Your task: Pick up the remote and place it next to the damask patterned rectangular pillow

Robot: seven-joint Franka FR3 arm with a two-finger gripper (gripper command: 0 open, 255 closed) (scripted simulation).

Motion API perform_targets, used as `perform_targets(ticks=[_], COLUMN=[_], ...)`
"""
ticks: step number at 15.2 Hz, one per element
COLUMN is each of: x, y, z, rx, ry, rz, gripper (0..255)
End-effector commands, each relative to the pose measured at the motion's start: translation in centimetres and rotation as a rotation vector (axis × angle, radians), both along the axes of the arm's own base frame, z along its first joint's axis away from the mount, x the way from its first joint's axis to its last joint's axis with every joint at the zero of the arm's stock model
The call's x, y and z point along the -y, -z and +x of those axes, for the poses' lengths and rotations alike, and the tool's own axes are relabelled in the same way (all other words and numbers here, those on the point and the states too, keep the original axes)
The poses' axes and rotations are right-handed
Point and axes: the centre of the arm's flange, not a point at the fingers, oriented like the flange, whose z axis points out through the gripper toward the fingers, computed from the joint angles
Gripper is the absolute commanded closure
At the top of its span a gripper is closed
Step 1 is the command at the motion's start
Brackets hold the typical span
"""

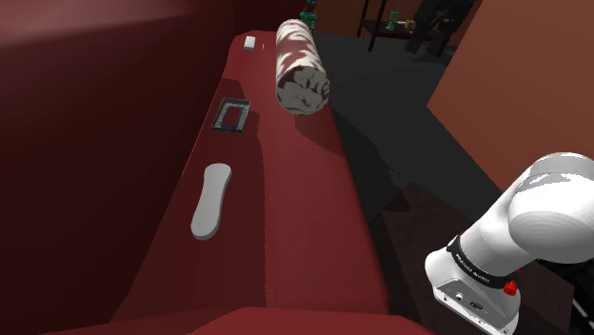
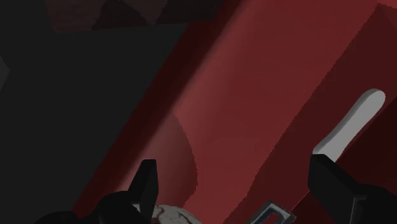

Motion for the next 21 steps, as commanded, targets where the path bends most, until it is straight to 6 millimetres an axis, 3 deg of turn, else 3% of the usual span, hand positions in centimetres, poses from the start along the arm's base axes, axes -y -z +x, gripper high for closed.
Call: perform_targets(ticks=[1,11,21], x=[0.0,-12.1,-23.4], y=[0.0,6.1,12.9], z=[0.0,3.2,7.8], rx=[0.000,-0.035,-0.070], ry=[0.000,0.137,0.275], rz=[0.000,-0.044,-0.087], gripper=[0,0,0])
